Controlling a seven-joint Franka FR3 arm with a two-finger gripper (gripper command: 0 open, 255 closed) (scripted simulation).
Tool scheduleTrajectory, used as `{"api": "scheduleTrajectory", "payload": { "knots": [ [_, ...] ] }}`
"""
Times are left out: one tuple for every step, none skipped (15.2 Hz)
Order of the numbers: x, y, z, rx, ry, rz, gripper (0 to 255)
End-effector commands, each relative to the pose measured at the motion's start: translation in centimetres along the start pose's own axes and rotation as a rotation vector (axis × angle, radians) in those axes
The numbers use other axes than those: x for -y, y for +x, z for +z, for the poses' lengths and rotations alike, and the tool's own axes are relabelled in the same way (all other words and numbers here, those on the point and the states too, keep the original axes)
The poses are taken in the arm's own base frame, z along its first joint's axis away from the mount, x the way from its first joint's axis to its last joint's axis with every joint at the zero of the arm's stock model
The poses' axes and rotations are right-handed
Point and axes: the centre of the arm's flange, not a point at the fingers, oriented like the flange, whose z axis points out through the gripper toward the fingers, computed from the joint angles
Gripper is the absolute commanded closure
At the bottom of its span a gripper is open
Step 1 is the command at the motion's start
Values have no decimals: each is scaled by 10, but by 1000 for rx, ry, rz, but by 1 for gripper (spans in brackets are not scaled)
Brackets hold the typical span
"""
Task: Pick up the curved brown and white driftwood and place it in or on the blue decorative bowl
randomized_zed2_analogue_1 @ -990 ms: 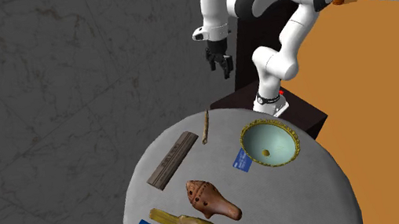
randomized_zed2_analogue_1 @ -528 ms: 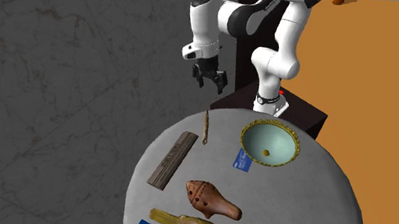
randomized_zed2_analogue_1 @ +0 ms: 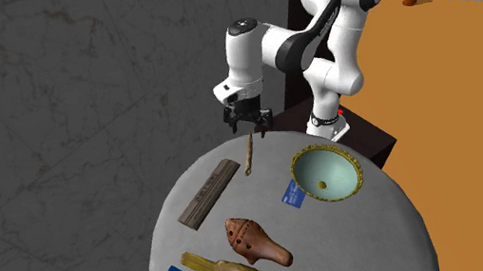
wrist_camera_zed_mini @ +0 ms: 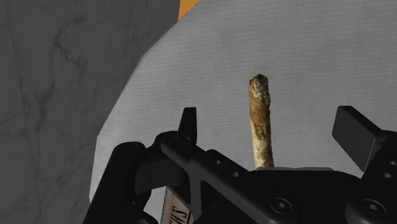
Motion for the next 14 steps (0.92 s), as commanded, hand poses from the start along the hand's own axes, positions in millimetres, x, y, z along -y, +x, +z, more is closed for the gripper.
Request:
{"api": "scheduleTrajectory", "payload": {
  "knots": [
    [8,27,4,-5,-12,-99,0],
    [13,38,8,-7,-18,-146,0],
    [15,42,9,-7,-20,-160,0],
    [15,42,14,-7,-20,-160,0],
    [14,42,19,-7,-20,-160,0],
    [14,42,25,-7,-20,-160,0],
    [14,42,30,-7,-20,-160,0],
    [14,42,35,-7,-20,-160,0],
    [14,42,41,-7,-20,-160,0],
    [14,42,49,-7,-20,-160,0],
    [14,42,49,-7,-20,-160,0],
    [14,42,49,-7,-20,-160,0],
    [14,42,49,-7,-20,-160,0],
    [14,42,49,-7,-20,-160,0]
  ]
}}
